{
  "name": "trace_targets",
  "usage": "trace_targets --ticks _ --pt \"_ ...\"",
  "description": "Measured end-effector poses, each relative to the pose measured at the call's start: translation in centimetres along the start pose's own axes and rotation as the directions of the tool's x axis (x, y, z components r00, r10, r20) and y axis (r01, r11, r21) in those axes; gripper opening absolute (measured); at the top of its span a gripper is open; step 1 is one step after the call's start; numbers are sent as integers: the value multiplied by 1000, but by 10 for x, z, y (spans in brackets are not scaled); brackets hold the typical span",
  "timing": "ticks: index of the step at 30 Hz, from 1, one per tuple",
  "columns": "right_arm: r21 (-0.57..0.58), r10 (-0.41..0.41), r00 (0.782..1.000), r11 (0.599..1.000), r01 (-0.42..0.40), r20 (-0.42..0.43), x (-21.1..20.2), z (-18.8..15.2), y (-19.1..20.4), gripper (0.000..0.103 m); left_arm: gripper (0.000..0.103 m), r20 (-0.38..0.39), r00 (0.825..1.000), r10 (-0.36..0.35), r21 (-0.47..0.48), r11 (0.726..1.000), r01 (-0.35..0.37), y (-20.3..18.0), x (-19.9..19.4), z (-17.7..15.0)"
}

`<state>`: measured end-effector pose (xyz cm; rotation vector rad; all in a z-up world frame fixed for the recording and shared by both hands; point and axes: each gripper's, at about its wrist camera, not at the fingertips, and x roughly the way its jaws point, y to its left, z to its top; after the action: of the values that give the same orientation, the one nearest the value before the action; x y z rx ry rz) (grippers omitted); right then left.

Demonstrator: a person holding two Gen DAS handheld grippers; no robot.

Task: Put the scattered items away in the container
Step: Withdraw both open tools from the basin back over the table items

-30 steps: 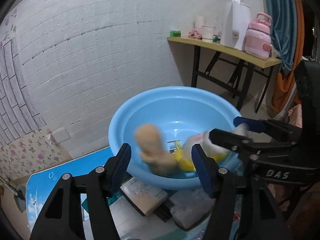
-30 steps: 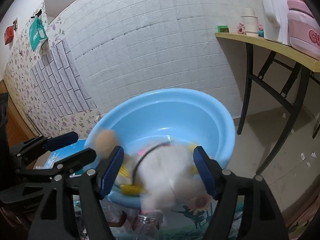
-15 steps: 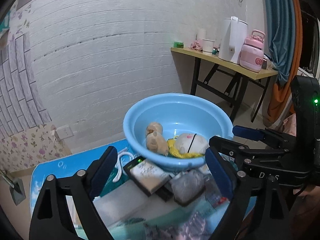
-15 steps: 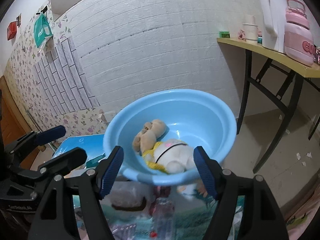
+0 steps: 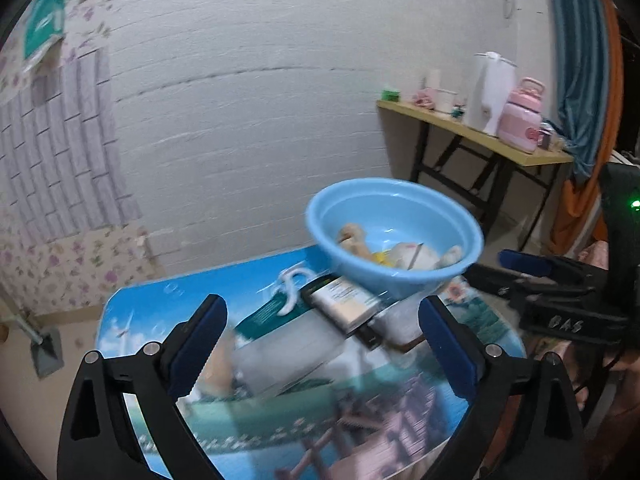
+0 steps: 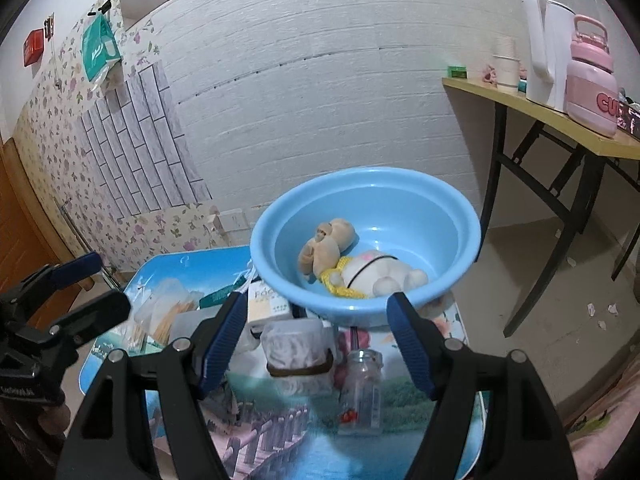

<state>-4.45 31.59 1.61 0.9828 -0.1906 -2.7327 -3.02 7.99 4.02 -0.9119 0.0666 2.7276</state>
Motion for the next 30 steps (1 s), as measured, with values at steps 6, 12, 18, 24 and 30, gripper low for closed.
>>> trace_targets --ticks 6,12,18,24,30 --pt "15 -21 999 1000 22 -32 2 -11 -4 73 97 -24 998 50 -70 996 -51 35 -4 -23" --pt "28 -47 996 998 49 -81 13 -27 -11 73 97 -71 993 91 -121 988 -99 71 -3 -47" --pt "16 -60 991 998 62 -118 22 -39 -13 73 97 -112 984 140 -162 974 -157 102 2 -66" --pt "14 -78 982 997 82 -172 34 -51 -18 73 97 -143 970 194 -166 962 -217 122 6 -81" --pt "1 -120 970 992 123 -213 41 -64 -28 73 97 -205 960 192 -209 949 -235 140 22 -100"
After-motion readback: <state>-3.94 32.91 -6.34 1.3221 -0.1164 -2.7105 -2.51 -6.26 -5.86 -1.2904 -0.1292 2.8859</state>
